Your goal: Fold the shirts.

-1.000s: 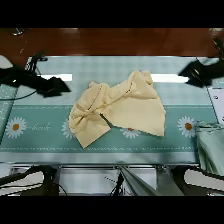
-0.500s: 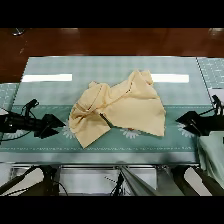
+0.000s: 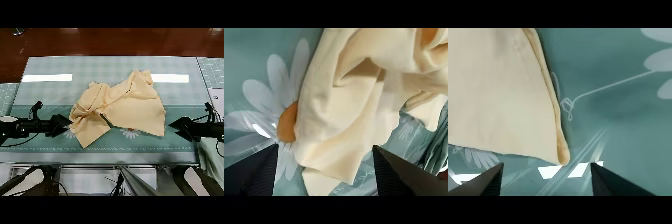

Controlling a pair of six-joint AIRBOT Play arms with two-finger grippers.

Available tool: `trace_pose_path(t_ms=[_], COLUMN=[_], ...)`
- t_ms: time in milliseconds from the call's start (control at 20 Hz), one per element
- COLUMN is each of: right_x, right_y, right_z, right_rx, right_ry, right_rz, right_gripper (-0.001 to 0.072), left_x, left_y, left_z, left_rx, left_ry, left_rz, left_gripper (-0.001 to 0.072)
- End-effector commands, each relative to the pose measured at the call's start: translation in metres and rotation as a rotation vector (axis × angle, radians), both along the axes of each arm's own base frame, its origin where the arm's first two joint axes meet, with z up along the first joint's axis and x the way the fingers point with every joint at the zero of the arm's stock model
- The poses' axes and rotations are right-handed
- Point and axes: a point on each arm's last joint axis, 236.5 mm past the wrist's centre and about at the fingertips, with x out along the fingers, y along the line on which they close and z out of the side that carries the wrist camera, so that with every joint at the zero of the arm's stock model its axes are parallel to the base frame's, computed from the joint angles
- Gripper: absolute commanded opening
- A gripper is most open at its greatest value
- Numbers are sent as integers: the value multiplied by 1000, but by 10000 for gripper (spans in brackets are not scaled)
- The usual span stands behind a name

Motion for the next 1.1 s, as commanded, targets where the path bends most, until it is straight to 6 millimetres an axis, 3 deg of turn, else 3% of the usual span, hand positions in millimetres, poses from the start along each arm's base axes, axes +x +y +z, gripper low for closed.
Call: trace_pose_path(t_ms=[0,150,200,300,450,600,800,900,1050], right_x=[-2,-3,-3,-3,-12,-33,-49,-35,2], right_y=[3,4,4,2,-6,-16,15,24,32], right_z=[0,1,1,0,-8,-17,-28,-31,-24], right_rx=[13,16,15,8,-34,-83,12,-4,7], right_ry=[4,8,8,7,47,149,193,139,18], right_rz=[4,8,7,5,16,22,35,49,-18], right_gripper=[623,623,623,623,623,623,623,623,623], left_x=[12,11,11,7,10,19,24,23,23], left_y=[0,-15,-19,-26,-29,-28,-28,-28,-28], left_z=[-5,-11,-14,-17,-7,7,11,11,11], left_rx=[47,87,99,99,78,56,57,56,55], left_ry=[-84,-121,-123,-121,-140,-165,-179,-179,-178], left_rz=[-19,-99,-115,-150,-181,-190,-193,-193,-194], left_gripper=[702,693,583,28,24,24,24,24,25])
